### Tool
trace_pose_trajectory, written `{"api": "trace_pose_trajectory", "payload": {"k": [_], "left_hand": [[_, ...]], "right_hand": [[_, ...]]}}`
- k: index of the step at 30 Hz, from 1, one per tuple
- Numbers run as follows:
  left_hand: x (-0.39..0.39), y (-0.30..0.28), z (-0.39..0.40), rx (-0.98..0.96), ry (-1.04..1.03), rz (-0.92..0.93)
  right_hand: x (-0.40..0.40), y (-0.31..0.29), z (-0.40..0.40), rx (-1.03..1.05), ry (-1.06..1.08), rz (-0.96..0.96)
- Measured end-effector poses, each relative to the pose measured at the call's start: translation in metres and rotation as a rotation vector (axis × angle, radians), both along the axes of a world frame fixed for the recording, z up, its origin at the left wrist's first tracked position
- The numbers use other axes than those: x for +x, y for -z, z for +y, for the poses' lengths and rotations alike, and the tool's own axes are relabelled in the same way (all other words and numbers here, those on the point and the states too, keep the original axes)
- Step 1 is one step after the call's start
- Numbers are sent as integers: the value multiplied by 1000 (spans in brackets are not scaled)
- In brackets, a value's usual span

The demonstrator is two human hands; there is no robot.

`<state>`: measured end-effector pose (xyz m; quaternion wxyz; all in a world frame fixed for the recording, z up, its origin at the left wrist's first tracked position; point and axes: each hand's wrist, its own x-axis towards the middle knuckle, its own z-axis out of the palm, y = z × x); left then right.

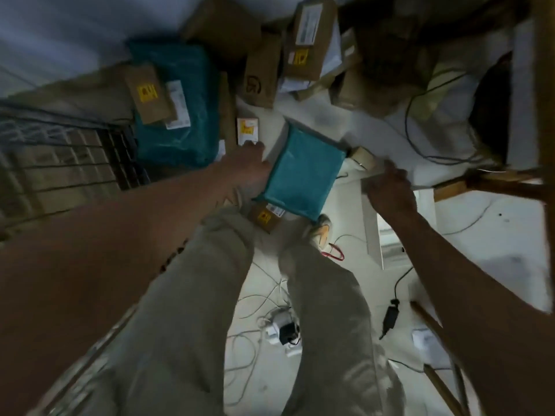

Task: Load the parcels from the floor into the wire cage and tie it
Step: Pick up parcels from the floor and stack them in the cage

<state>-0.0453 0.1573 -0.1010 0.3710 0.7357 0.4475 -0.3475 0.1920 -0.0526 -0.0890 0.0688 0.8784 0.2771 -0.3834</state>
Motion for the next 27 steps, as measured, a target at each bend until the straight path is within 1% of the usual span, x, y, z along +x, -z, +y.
{"api": "trace_pose_trajectory", "payload": {"k": [2, 6, 9, 11, 14, 16, 19, 20, 21, 22, 24, 25, 27], "left_hand": [[4, 77, 25, 59, 57, 5], [1, 213, 62, 156, 187, 55], [-9, 291, 90, 220, 290, 79], [-13, 324, 104, 250, 382, 54], [-12, 353, 112, 273, 478, 61], [-7, 360, 110, 302, 487, 73], [-4, 363, 98, 305, 500, 55], [-3, 361, 94, 298, 499, 51], [-4, 357, 90, 279, 483, 48], [-4, 353, 86, 255, 447, 42], [-4, 348, 84, 205, 346, 29], [-4, 349, 84, 187, 300, 17], [-6, 355, 85, 193, 235, -13]], "right_hand": [[15, 66, 11, 39, -30, -39], [49, 188, 12, 0, -2, -63], [70, 261, 7, -39, 29, -40], [75, 295, 5, 6, 81, -17], [75, 321, 5, 112, 149, -94], [71, 325, 8, 104, 169, -158], [70, 327, 10, 121, 209, -184], [71, 326, 10, 125, 284, -182], [70, 324, 11, 145, 412, -167], [68, 320, 12, 206, 590, -135], [64, 313, 10, 392, 952, -106], [59, 309, 12, 484, 1070, -107], [38, 298, 22, 648, 1192, -61]]}}
